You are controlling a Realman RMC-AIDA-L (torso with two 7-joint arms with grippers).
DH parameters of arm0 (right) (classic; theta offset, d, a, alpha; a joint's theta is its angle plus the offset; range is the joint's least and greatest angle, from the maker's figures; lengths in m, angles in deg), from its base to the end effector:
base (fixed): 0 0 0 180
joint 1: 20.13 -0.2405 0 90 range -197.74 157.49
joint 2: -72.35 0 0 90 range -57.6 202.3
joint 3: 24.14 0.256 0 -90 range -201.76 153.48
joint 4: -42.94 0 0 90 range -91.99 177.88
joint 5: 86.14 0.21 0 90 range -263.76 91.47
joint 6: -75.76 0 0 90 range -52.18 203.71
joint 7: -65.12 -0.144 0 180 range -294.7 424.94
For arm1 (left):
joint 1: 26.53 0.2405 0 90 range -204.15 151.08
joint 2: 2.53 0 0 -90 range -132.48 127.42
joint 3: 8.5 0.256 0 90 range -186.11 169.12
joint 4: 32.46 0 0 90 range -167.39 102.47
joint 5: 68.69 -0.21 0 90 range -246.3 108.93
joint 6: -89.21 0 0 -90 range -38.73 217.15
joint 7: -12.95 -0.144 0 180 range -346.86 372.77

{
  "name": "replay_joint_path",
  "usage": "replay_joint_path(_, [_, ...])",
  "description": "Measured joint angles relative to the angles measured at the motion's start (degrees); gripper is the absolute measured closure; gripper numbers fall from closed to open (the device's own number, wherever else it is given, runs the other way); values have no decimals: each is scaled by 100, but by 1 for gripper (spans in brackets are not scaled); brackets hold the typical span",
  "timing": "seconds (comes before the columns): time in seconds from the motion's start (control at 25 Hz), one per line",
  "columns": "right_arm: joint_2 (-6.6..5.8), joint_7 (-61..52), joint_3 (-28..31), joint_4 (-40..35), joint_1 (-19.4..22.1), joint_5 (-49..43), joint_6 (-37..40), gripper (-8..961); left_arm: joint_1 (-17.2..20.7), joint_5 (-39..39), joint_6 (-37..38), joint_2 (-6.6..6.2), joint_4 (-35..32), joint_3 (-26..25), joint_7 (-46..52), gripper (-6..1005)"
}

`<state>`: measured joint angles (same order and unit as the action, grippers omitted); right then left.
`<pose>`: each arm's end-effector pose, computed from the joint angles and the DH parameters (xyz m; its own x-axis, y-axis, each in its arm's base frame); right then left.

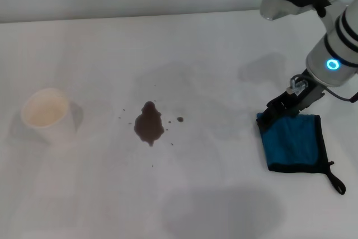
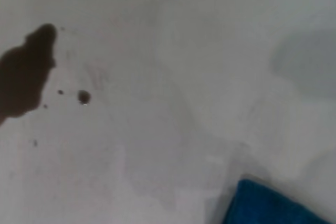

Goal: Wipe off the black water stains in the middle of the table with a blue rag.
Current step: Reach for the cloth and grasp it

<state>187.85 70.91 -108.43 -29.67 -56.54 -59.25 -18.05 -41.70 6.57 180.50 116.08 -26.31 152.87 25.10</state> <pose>0.2070 0.3498 0.0072 0.3483 -0.9243 0.1562 -0.7174 -0.3700 -0.5903 -0.3730 0.2425 0.0448 0.7917 -0.2172 0.5710 0.5675 -0.0844 -0.8190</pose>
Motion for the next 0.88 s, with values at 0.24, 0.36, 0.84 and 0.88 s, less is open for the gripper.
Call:
replay_joint_path(0.24, [-4,-291,-186,312,4,-165,163,141,-35,34,35,-6,91,0,-1,337])
replay_joint_path(0.36, [8,-331,-195,524,36,-168,326,178,-87,34,9,-6,135,0,-1,337])
replay_joint_path(0.84, [4,-418,-366,1165,-15,-427,704,187,-166,34,-33,9,161,0,-2,338])
replay_joint_path(0.88, [0,-419,-375,1171,-17,-429,705,188,-166,34,-36,11,161,0,-2,338])
